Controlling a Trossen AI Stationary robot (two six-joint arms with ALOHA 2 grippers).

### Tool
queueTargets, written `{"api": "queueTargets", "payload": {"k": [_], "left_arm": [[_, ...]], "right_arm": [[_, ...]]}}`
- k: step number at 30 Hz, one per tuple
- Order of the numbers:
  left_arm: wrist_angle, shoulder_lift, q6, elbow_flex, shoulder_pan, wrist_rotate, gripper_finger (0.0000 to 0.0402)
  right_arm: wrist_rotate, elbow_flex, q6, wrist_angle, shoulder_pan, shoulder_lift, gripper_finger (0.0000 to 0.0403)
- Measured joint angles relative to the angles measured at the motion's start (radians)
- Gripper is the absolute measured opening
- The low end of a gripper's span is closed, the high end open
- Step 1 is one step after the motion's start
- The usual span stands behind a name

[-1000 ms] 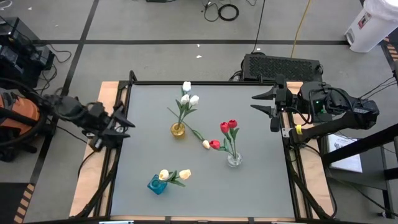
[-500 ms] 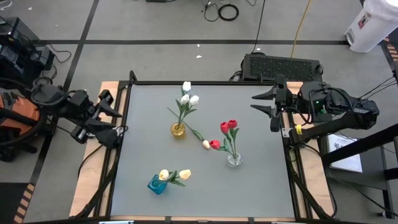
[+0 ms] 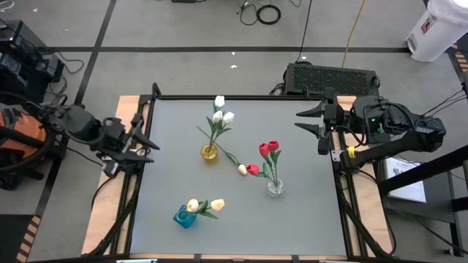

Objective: Sort flowers into vase by color
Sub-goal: Put the yellow tulip into the blue vase

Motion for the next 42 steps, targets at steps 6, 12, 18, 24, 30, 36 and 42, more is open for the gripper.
{"api": "queueTargets", "payload": {"k": [6, 12, 18, 24, 30, 36, 42], "left_arm": [[-0.004, 0.008, 0.001, 0.000, 0.000, 0.042, 0.0183], [0.105, 0.000, 0.000, 0.001, 0.000, 0.043, 0.0183], [0.139, -0.001, 0.000, 0.001, -0.001, 0.042, 0.0183], [0.144, 0.000, 0.000, 0.001, -0.001, 0.036, 0.0183], [0.145, 0.000, -0.087, 0.001, -0.001, 0.009, 0.0183], [0.145, 0.000, -0.243, 0.001, -0.001, -0.134, 0.0183], [0.146, 0.004, -0.287, 0.001, -0.001, -0.297, 0.0183]], "right_arm": [[0.000, 0.000, 0.000, 0.000, 0.000, 0.000, 0.0125], [0.000, 0.000, 0.000, 0.000, 0.000, 0.000, 0.0125], [0.000, 0.000, 0.000, 0.000, 0.000, 0.000, 0.0125], [0.000, 0.000, 0.000, 0.000, 0.000, 0.000, 0.0125], [0.000, 0.000, 0.000, 0.000, 0.000, 0.000, 0.0125], [0.000, 0.000, 0.000, 0.000, 0.000, 0.000, 0.0125], [0.001, 0.000, 0.000, 0.008, 0.000, 0.000, 0.0125]]}}
